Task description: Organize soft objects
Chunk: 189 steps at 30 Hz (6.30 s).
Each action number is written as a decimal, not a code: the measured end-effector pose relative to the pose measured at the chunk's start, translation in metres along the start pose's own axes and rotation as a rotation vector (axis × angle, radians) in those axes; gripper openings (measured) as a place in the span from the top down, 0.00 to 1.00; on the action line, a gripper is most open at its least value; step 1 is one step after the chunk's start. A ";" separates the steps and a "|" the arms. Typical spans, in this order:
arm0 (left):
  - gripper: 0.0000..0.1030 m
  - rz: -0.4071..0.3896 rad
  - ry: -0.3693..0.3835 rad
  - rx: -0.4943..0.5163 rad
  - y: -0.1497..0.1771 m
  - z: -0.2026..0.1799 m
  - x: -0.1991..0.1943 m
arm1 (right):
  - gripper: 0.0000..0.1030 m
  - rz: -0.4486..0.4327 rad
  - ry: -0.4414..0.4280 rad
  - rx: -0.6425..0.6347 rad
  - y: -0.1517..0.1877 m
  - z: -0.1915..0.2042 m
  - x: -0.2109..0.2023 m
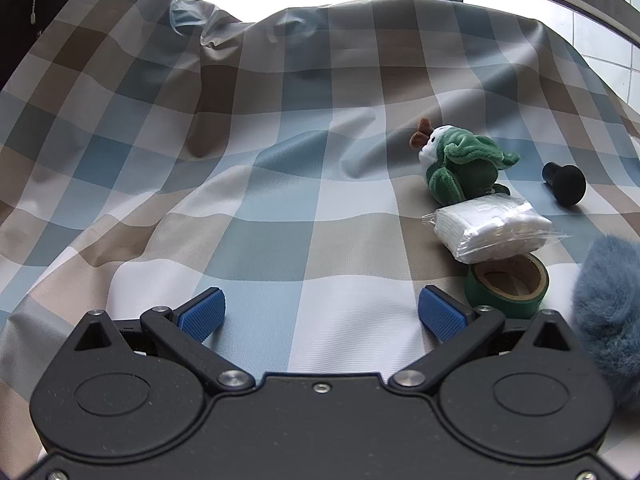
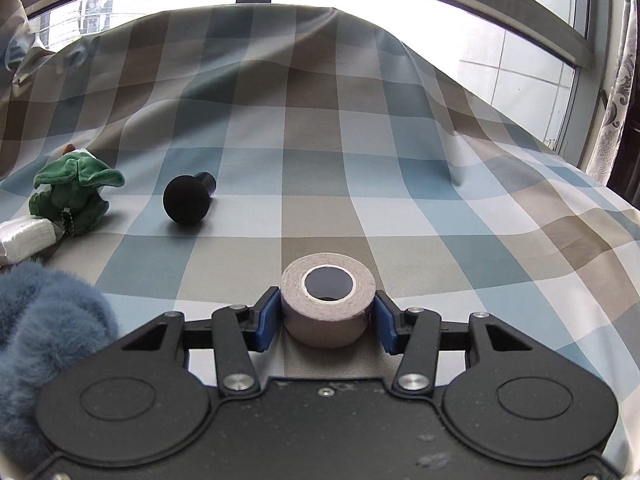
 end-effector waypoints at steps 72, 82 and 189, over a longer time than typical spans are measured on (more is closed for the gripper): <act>0.52 -0.022 0.089 0.090 0.031 -0.078 -0.234 | 0.54 -0.112 -0.088 0.143 -0.001 -0.038 -0.060; 0.52 -0.047 0.131 0.068 0.049 -0.080 -0.259 | 0.54 -0.214 -0.114 0.187 0.026 -0.071 -0.154; 0.04 0.000 -0.009 0.250 0.080 -0.046 -0.190 | 0.34 0.045 -0.121 -0.117 0.096 -0.025 -0.234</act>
Point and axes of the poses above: each gripper's, at about its wrist camera, not at the fingertips, and x roughly the way its jaws point, z to its left, y to its underside, the point moved 6 cm from there along x, roughly the way its jaws point, and after that the axes turned 7 degrees about y, right-handed, at the moved point
